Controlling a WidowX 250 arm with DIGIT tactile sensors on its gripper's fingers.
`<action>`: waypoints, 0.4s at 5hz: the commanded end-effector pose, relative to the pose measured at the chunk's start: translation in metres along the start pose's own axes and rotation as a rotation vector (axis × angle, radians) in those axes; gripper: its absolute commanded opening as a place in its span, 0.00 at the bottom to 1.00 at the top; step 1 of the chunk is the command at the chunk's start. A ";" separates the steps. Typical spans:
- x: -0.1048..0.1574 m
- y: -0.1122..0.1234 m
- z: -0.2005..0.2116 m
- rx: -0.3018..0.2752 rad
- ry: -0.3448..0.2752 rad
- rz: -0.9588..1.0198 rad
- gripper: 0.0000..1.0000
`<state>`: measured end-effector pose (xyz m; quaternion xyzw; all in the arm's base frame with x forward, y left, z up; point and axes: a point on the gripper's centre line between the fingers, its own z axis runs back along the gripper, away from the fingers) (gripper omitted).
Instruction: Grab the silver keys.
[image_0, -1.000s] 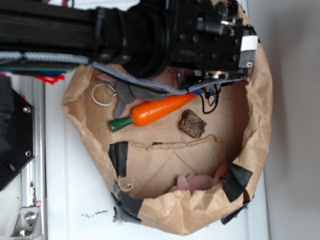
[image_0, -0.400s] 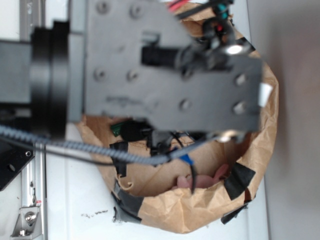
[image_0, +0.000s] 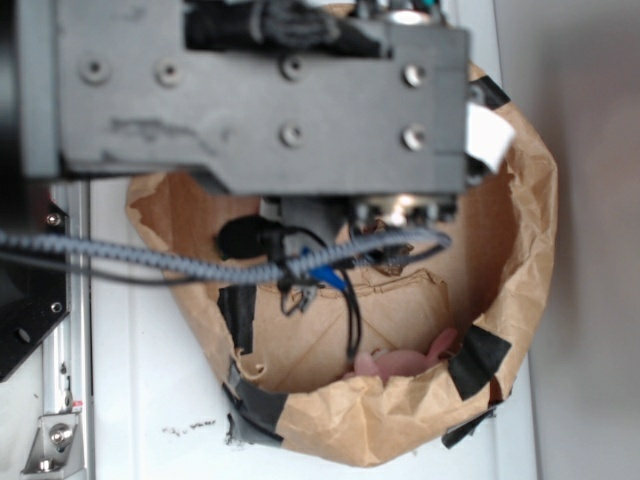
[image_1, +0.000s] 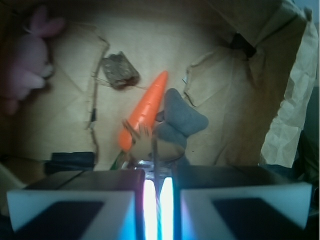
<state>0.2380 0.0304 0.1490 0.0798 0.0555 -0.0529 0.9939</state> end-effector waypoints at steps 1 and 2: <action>0.009 0.018 0.016 -0.065 -0.120 0.057 0.00; 0.013 0.013 0.012 -0.051 -0.139 0.061 0.00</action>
